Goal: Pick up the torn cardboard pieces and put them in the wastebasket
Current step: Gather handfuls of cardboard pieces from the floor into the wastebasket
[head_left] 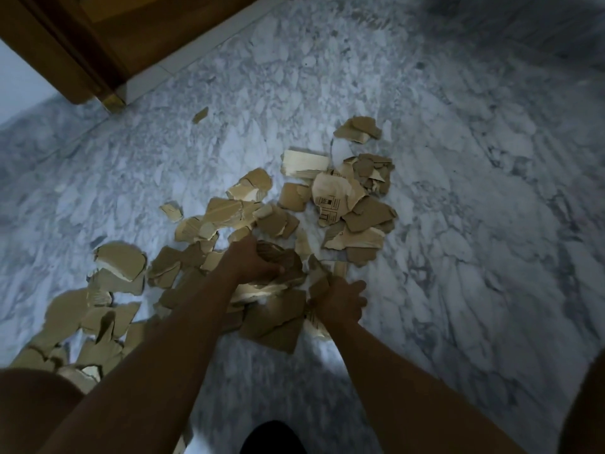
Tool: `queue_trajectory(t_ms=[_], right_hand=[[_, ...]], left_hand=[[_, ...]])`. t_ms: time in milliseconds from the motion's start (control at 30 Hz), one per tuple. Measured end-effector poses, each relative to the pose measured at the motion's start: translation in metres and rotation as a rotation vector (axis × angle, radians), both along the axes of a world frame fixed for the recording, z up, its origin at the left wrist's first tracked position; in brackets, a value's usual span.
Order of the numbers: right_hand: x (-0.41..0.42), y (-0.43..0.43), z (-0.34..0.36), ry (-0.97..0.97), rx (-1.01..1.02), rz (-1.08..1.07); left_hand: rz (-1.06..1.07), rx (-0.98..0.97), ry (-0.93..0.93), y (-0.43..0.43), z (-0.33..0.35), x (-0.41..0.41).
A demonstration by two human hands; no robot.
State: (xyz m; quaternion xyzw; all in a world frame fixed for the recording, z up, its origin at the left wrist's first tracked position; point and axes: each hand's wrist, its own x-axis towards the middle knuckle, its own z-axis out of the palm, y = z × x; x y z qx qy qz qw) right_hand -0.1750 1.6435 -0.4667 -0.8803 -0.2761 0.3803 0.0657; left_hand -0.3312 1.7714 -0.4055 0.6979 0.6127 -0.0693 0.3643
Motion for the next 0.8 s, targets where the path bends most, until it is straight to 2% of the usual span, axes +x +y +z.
queue_trajectory(t_ms=[233,400,500,533,667,800], right_hand=[[0.081,0.005,0.039,0.02,0.313,0.59],[0.159,0.016,0.068,-0.323,0.316,0.928],[0.173,0.005,0.054,-0.495,0.179,0.995],[0.173,-0.003,0.045,-0.5,0.123,1.013],[0.172,-0.027,0.013,-0.36,0.083,0.877],[0.188,0.003,0.038,-0.118,0.069,0.773]], left_hand=[[0.006,0.025,-0.032,-0.005,0.005,0.022],[-0.11,0.067,-0.075,-0.002,-0.003,0.069],[-0.199,0.103,-0.039,-0.008,-0.012,0.089],[-0.215,0.115,-0.017,-0.012,-0.016,0.092],[-0.236,0.198,0.006,-0.017,-0.034,0.089],[-0.232,0.227,0.026,-0.013,-0.037,0.09]])
